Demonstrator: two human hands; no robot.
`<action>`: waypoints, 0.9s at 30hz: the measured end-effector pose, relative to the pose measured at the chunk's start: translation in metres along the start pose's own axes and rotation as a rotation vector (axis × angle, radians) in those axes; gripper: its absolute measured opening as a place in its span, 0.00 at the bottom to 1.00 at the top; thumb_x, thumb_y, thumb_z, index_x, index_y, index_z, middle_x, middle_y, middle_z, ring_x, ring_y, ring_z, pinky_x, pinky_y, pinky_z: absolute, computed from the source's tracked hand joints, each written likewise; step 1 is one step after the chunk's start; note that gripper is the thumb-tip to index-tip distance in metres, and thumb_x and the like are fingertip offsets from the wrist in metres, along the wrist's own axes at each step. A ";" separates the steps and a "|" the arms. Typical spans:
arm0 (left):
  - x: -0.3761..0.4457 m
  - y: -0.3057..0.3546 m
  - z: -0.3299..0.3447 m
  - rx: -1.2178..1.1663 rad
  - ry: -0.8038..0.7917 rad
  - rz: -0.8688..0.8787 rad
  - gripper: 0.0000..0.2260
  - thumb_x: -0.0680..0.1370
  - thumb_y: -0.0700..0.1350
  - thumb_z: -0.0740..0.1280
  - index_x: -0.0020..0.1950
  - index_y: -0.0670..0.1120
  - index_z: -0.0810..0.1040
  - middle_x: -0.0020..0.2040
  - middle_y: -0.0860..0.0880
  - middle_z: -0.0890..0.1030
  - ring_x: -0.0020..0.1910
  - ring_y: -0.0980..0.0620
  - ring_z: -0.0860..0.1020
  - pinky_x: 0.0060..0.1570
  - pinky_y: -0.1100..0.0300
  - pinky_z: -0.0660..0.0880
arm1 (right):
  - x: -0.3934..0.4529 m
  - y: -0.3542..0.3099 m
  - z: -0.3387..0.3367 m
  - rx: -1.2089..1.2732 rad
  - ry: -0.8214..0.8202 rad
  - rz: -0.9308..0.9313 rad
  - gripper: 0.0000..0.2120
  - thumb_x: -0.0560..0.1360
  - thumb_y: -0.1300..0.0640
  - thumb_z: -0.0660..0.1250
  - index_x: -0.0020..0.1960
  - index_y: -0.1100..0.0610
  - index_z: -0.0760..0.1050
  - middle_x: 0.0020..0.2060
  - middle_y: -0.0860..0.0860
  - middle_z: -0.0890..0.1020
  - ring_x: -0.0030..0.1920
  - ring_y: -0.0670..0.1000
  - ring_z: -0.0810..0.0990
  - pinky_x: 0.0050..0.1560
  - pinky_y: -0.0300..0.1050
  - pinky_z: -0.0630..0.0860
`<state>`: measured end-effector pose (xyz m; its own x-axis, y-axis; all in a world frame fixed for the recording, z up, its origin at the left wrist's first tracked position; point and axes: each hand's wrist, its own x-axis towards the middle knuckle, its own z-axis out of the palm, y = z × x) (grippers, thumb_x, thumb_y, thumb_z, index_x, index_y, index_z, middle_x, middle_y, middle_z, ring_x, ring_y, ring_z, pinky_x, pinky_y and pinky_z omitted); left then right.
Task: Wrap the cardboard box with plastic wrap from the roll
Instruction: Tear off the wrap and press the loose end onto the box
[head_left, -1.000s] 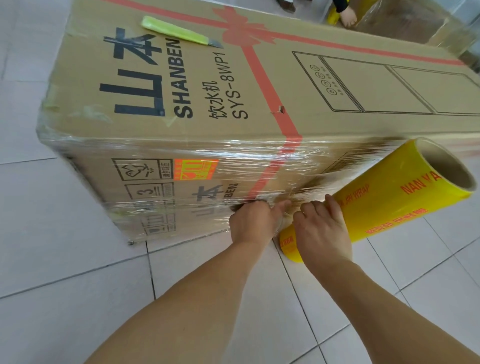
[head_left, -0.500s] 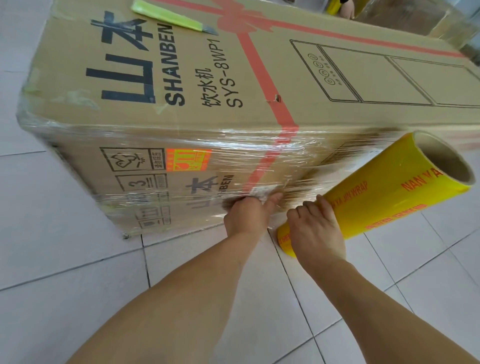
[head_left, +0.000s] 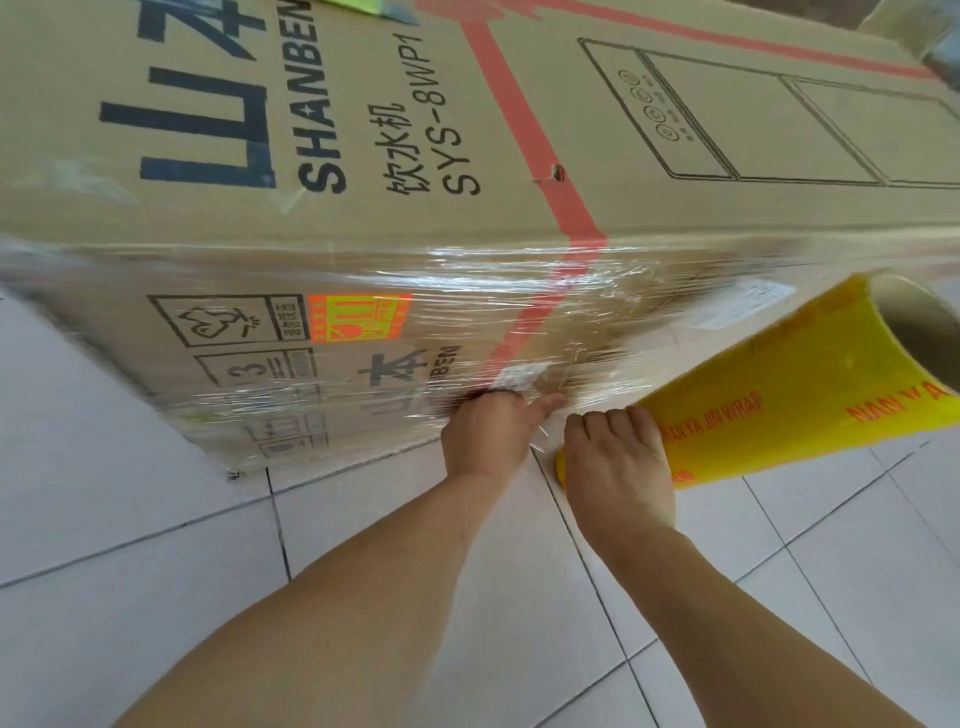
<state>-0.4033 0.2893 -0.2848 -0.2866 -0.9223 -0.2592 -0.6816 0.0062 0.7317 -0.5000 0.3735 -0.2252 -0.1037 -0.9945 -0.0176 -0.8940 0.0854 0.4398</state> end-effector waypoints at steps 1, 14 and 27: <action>0.000 -0.001 0.000 0.016 0.002 0.001 0.30 0.82 0.71 0.63 0.39 0.46 0.81 0.43 0.44 0.86 0.50 0.40 0.85 0.42 0.54 0.71 | 0.001 -0.003 0.001 -0.003 -0.016 0.011 0.15 0.64 0.63 0.69 0.50 0.64 0.80 0.38 0.58 0.80 0.45 0.62 0.78 0.63 0.57 0.65; -0.004 -0.011 0.006 0.056 0.041 0.058 0.31 0.81 0.73 0.61 0.37 0.46 0.79 0.36 0.48 0.82 0.43 0.42 0.82 0.39 0.56 0.67 | 0.005 0.002 0.010 0.042 0.192 0.075 0.07 0.73 0.60 0.70 0.38 0.59 0.78 0.32 0.55 0.78 0.40 0.61 0.78 0.66 0.58 0.63; 0.011 -0.026 0.015 -0.061 -0.132 -0.014 0.33 0.81 0.73 0.62 0.31 0.45 0.75 0.31 0.48 0.78 0.35 0.46 0.77 0.36 0.55 0.66 | 0.013 -0.007 0.017 0.011 0.096 0.114 0.05 0.66 0.64 0.74 0.39 0.59 0.79 0.32 0.55 0.80 0.42 0.61 0.80 0.69 0.56 0.59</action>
<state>-0.3986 0.2851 -0.3162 -0.3659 -0.8635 -0.3472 -0.6451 -0.0336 0.7634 -0.5022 0.3611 -0.2439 -0.1636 -0.9794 0.1179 -0.8836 0.1987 0.4241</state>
